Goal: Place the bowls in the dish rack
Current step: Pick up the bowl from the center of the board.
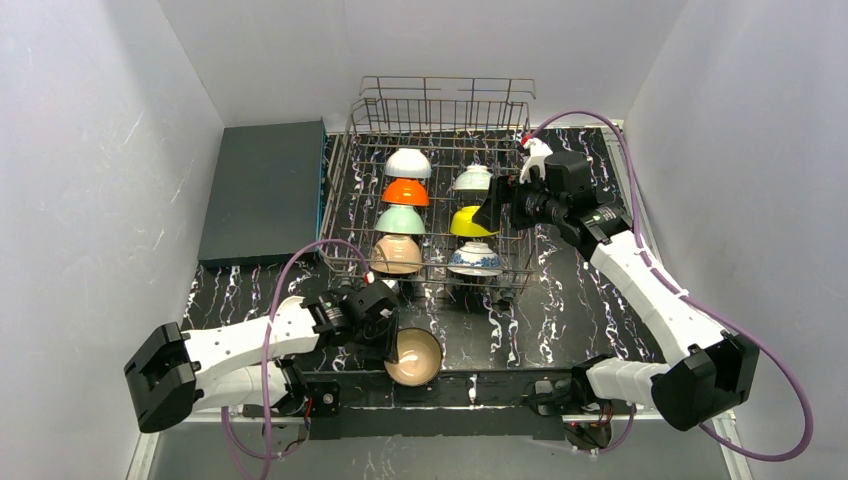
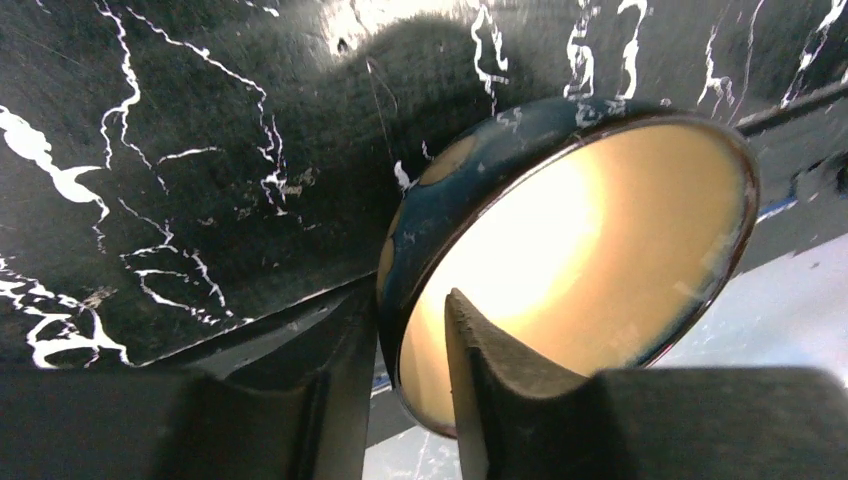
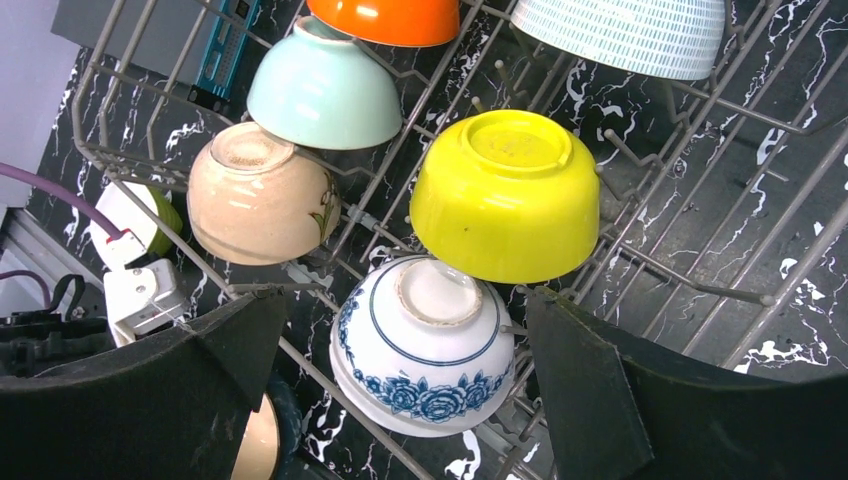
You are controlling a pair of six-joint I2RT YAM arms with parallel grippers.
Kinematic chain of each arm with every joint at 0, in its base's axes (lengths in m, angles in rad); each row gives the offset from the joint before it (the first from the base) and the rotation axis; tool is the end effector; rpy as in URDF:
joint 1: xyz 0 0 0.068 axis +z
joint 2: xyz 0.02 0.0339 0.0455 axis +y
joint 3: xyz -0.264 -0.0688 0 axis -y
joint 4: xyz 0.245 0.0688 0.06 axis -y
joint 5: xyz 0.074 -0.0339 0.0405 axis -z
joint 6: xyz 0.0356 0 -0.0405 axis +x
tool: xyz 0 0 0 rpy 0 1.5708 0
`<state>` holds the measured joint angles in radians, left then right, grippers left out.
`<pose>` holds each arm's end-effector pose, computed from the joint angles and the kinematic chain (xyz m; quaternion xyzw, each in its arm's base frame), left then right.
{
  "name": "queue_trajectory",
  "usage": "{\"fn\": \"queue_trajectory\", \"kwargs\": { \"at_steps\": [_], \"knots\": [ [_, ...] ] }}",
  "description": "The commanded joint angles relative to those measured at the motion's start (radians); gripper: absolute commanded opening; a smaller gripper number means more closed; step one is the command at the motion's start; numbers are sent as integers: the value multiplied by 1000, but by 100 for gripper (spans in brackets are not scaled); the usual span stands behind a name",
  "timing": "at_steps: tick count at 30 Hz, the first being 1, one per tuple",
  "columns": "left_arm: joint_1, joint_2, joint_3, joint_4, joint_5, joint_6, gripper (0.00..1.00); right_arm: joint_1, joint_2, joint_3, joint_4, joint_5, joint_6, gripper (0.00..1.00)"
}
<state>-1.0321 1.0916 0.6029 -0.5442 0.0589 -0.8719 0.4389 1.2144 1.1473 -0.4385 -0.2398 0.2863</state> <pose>0.1002 -0.1718 0.1916 0.0849 0.9599 -0.2328 0.1309 0.2420 0.1230 0.3518 -0.1258 0.8482 0.2752 0.4348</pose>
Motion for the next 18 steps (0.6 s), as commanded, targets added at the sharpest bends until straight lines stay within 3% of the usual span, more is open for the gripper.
{"fn": "queue_trajectory", "kwargs": {
  "at_steps": [1,2,5,18],
  "knots": [
    [-8,-16,-22,76,-29,-5,23,-1,-37,5,39,-31,11,99],
    [-8,-22,-24,80,-33,-7,13,-2,-38,5,38,-34,11,99],
    [-8,-48,-24,79,-45,3,0,-2,-41,6,39,-49,17,99],
    [-8,-344,128,69,-140,225,0,-1,-68,12,97,-163,69,99]
  ]
}}
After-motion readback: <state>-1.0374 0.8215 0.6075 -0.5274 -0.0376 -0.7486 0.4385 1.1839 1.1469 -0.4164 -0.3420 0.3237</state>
